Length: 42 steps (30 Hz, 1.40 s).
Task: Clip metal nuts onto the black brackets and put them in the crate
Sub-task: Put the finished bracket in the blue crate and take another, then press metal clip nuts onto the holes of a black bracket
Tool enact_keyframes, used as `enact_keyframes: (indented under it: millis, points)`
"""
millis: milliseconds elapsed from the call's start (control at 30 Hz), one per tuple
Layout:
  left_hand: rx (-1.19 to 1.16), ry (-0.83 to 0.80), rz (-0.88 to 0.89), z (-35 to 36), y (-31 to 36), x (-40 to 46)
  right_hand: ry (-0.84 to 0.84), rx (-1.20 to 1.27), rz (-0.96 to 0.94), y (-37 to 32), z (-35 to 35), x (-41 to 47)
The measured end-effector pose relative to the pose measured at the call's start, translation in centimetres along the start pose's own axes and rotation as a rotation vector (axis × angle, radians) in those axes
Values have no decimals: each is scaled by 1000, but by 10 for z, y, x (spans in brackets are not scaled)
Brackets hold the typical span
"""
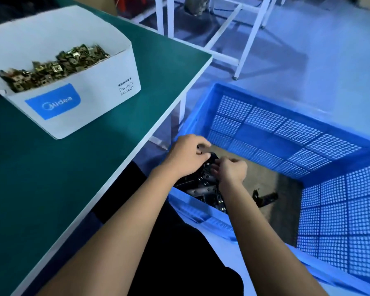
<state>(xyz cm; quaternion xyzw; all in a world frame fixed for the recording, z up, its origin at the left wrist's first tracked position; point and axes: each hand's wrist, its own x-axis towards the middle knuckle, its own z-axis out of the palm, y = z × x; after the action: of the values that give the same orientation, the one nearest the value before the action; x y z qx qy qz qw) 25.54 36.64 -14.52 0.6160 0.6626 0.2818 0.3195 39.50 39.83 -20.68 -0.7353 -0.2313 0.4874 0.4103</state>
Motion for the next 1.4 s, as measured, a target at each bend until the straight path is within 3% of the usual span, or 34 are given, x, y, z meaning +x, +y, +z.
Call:
enact_keyframes:
  millis: [100,200,333,467,567,733,833,900,1000,1233,1400]
  points:
    - [-222,143,130,-37,46,-5,-3,-148,-443,-43,5,-32]
    - [-379,316,347,-89,89,-27,-27,-50,-870,-94,12,-84]
    - [-406,645,452,-165,95,-74,-270,107,-1202,-136,43,-183]
    - [-291,1047,286,-224,45,-138,-646,109,-1229,-117,89,-286]
    - [-131,1207,83,-259,-13,-203,-902,41,-1263,-80,120,-349]
    - [111,1359,-301,-300,-104,-316,-1259,-602,-1340,-26,175,-418]
    - [392,1365,-525,-314,-150,-366,-1280,-966,-1636,-4,206,-451]
    - [441,1314,-659,-322,-172,-382,-1281,-1150,-1790,6,222,-467]
    - [485,1259,-678,-336,-190,-382,-1399,-1209,-1928,19,237,-481]
    - [478,910,-589,-358,-215,-361,-1632,-898,-1822,25,249,-464]
    - [491,1136,-429,-351,-213,-360,-1747,-563,-1557,25,250,-459]
